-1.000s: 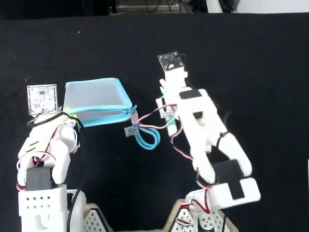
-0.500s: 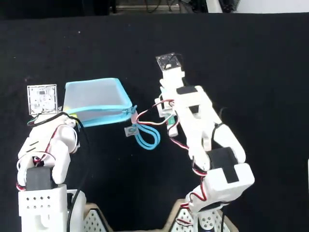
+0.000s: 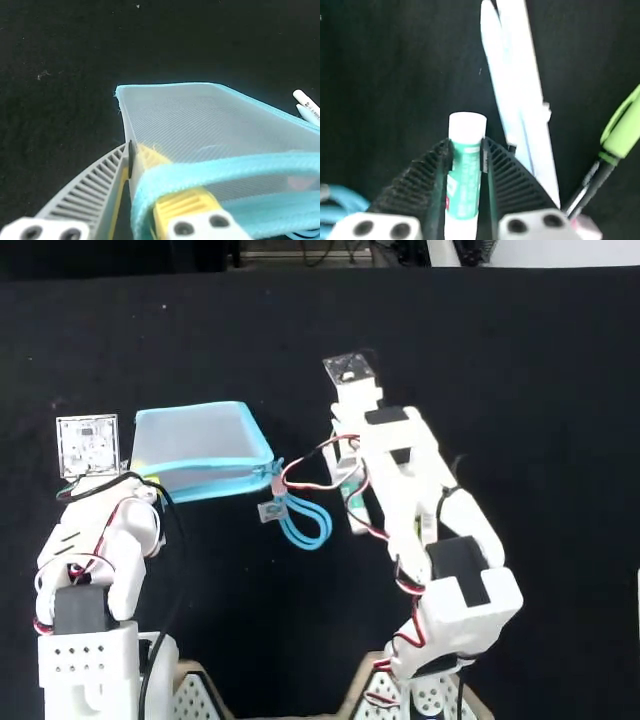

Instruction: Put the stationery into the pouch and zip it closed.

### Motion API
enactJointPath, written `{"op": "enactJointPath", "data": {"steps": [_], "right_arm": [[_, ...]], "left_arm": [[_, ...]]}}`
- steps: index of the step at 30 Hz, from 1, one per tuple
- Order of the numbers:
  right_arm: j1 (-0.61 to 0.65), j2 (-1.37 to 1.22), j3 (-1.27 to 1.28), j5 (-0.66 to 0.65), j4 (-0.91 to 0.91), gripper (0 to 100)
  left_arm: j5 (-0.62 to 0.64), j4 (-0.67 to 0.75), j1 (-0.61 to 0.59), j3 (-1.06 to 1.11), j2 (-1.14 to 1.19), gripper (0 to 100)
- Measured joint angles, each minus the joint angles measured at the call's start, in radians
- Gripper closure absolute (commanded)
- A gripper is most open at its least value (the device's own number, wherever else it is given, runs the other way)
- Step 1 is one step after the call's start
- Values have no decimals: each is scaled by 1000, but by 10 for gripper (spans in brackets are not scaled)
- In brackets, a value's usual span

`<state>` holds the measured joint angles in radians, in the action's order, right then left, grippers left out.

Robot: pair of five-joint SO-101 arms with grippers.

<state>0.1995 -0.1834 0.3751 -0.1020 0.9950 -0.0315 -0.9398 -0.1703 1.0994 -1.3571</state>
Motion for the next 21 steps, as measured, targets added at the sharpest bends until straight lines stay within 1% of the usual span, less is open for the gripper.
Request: {"op": "enactJointPath", "data": {"steps": [3,6,9,11,14,16,21], "right_arm": [[-23,49,0,-14,81,978],[-38,75,2,-86,138,973],[-37,75,14,-153,150,968],[-37,75,17,-172,157,924],[-37,75,17,-173,163,822],[-37,75,17,-152,163,776],[-34,75,14,-78,161,766]], "left_arm": [[0,0,0,0,0,970],[0,0,0,0,0,970],[0,0,0,0,0,970],[0,0,0,0,0,970],[0,0,0,0,0,970],[0,0,0,0,0,970],[0,0,0,0,0,970]]}}
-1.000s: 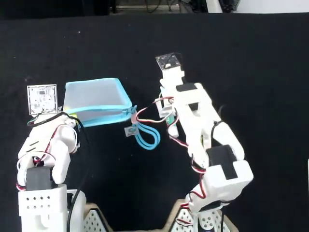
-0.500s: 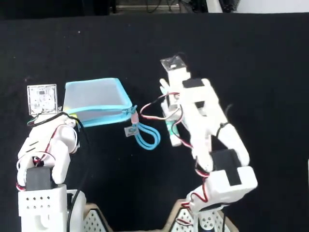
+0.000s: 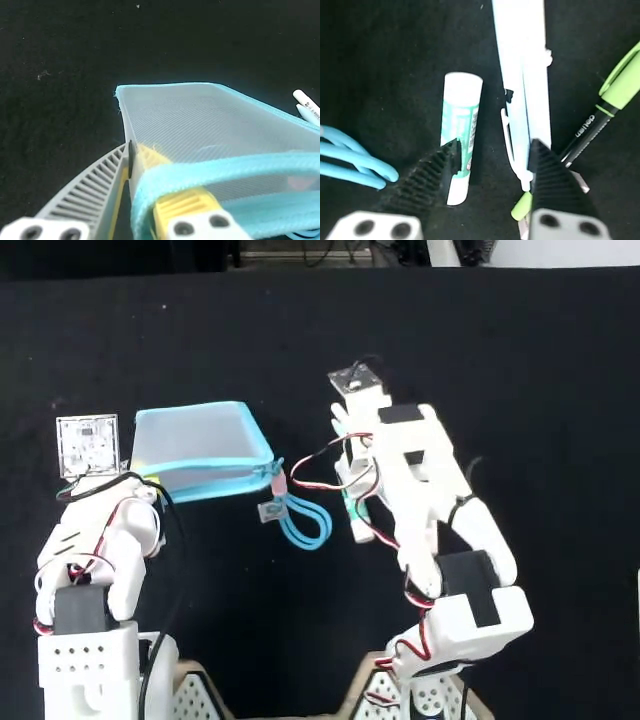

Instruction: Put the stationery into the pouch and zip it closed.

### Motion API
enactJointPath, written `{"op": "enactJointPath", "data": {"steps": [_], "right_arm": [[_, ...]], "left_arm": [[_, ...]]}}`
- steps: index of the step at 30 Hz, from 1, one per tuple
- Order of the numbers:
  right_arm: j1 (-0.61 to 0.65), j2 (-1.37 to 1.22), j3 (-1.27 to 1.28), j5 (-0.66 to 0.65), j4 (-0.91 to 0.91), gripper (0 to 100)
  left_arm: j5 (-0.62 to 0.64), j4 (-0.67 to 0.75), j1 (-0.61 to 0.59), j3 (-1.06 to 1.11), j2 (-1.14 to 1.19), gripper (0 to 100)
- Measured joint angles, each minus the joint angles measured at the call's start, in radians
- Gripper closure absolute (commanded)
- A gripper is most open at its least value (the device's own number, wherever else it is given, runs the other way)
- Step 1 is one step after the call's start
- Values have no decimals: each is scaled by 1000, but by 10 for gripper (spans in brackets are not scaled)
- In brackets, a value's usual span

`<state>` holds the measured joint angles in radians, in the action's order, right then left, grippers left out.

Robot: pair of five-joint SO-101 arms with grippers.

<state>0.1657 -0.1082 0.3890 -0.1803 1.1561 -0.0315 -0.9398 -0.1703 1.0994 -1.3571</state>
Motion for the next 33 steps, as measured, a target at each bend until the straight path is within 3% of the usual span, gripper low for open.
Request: {"op": "enactJointPath", "data": {"steps": [6,11,17,26,33], "right_arm": [[6,0,0,8,-43,766],[18,0,0,11,-66,824],[94,0,0,55,-86,828],[92,0,58,72,-272,829],[92,-43,58,72,-282,829]], "left_arm": [[0,0,0,0,0,970],[0,0,0,0,0,970],[0,0,0,0,0,970],[0,0,0,0,0,970],[0,0,0,0,0,970]]}}
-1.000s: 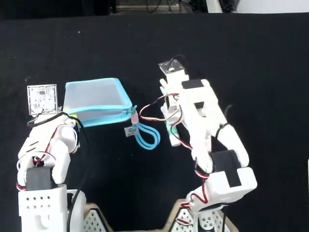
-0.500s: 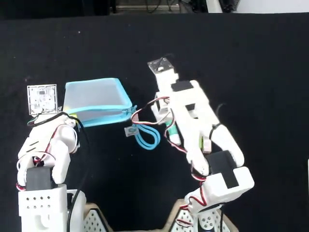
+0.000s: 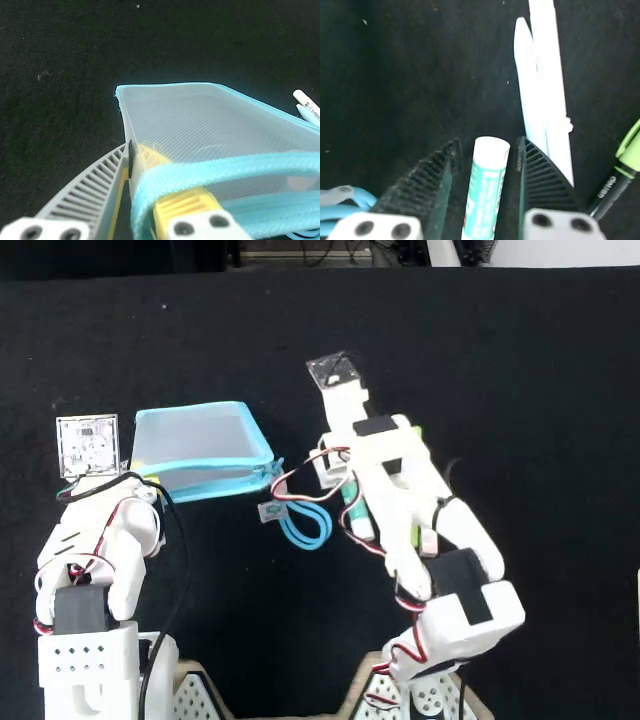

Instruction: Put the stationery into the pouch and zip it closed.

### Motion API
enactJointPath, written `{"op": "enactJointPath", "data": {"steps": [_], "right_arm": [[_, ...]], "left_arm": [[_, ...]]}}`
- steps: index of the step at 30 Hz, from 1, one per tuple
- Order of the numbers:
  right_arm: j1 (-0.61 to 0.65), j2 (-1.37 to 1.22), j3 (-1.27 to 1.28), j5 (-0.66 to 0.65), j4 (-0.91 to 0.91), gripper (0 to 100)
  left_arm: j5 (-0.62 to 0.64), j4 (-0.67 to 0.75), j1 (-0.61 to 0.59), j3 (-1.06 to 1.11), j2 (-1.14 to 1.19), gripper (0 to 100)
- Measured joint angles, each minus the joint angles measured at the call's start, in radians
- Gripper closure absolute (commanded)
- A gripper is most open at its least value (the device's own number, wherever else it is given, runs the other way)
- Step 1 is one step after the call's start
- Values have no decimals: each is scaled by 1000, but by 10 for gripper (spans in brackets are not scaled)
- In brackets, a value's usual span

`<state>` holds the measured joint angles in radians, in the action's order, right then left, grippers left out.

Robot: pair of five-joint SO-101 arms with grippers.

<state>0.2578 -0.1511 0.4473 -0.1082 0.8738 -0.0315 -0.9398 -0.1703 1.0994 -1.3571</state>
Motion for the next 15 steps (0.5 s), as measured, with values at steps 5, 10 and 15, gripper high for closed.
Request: {"op": "enactJointPath", "data": {"steps": [5,10,15], "right_arm": [[0,-97,-40,0,15,836],[-26,-129,-118,0,89,980],[-95,-129,-124,2,103,986]], "left_arm": [[0,0,0,0,0,970],[0,0,0,0,0,970],[0,0,0,0,0,970]]}}
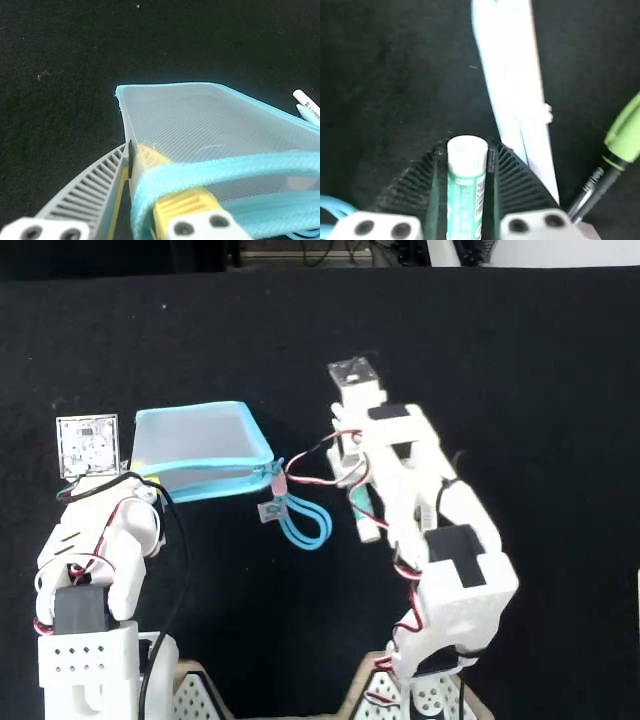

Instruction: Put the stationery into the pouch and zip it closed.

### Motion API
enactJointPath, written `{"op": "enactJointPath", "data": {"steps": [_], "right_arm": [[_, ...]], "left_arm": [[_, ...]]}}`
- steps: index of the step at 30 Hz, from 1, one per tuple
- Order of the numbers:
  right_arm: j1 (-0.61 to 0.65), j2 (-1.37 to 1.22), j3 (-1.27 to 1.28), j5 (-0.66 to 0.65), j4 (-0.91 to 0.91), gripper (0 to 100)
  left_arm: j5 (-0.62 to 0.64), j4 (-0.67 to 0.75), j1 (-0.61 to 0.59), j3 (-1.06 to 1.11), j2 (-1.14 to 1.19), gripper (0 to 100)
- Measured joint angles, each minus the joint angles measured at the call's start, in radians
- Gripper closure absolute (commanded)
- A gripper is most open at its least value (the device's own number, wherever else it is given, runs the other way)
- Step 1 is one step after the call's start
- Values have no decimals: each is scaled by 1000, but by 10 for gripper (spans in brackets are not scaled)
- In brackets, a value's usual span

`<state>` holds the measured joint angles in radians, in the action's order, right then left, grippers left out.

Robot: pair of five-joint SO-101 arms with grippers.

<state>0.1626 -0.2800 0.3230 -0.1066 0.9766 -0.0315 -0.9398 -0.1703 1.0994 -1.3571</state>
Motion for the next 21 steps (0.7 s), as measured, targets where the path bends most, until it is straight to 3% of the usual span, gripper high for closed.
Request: {"op": "enactJointPath", "data": {"steps": [8,12,17,21], "right_arm": [[-15,63,0,0,247,988],[-15,63,0,-15,270,980],[11,25,-8,-66,298,870],[17,-25,-83,-72,364,865]], "left_arm": [[0,0,0,0,0,970],[0,0,0,0,0,970],[0,0,0,0,0,970],[0,0,0,0,0,970]]}}
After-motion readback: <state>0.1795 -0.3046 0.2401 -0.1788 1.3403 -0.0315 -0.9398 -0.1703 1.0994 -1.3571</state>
